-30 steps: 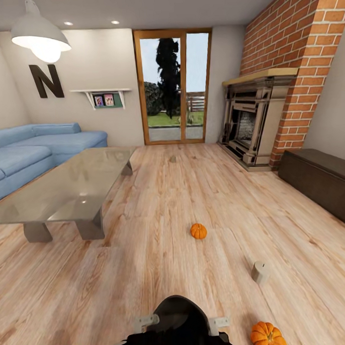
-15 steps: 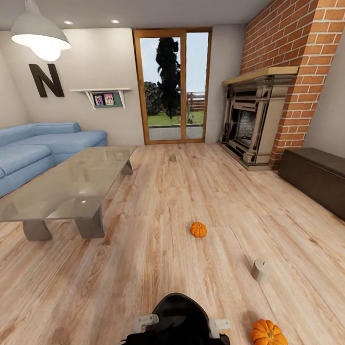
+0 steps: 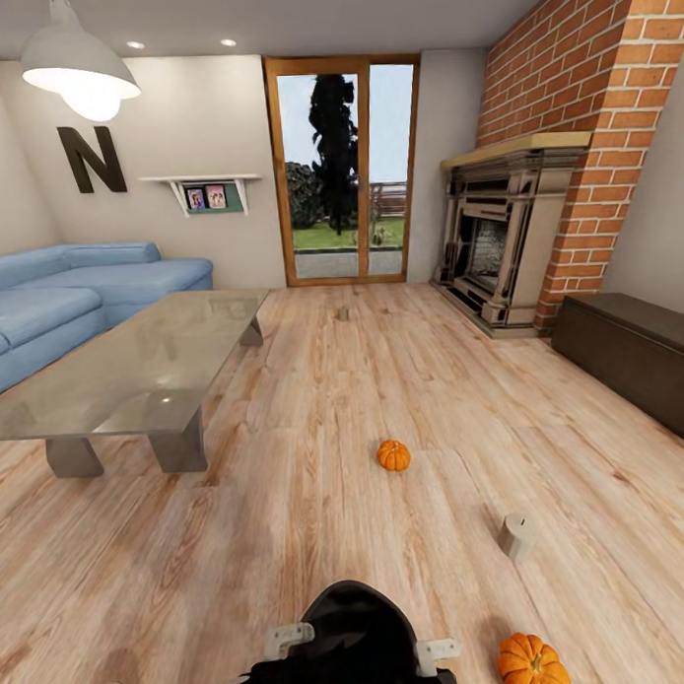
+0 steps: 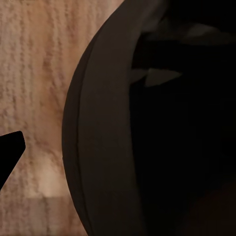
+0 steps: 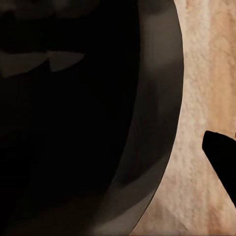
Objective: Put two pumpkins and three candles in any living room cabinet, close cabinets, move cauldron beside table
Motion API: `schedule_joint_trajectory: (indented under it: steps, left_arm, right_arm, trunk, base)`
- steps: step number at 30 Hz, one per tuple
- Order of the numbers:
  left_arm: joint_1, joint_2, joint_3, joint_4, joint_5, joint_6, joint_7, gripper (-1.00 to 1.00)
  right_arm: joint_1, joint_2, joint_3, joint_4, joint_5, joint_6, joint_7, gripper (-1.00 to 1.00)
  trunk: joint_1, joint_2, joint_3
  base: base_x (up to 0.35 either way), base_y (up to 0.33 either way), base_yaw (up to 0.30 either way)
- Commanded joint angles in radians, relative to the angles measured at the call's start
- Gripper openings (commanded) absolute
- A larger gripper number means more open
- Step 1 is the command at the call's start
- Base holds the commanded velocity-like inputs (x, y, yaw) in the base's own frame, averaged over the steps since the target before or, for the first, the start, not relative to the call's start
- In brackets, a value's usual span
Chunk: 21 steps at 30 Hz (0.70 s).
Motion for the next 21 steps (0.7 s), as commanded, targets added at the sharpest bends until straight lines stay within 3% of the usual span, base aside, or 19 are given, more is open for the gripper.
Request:
schedule_joint_trajectory:
  steps: [1,6,21]
  left_arm:
    - [0.000,0.001,-0.006,-0.002,0.010,0.004,0.000,-1.00]
    - [0.002,0.002,-0.006,-0.002,0.018,-0.057,0.000,-1.00]
    - [0.002,0.003,-0.006,-0.002,0.020,-0.064,0.000,-1.00]
  right_arm:
    - [0.000,0.000,0.006,0.001,-0.002,-0.003,-0.004,-1.00]
    - [-0.001,0.000,0.006,0.001,-0.001,-0.003,-0.004,-1.00]
    - [0.000,0.000,0.007,0.001,-0.001,-0.003,-0.004,-1.00]
  trunk:
    - [0.000,0.000,-0.001]
    - [0.000,0.000,-0.001]
    - [0.000,0.000,-0.001]
  base:
    - [0.000,0.000,0.000]
    - [0.000,0.000,0.000]
    - [0.000,0.000,0.000]
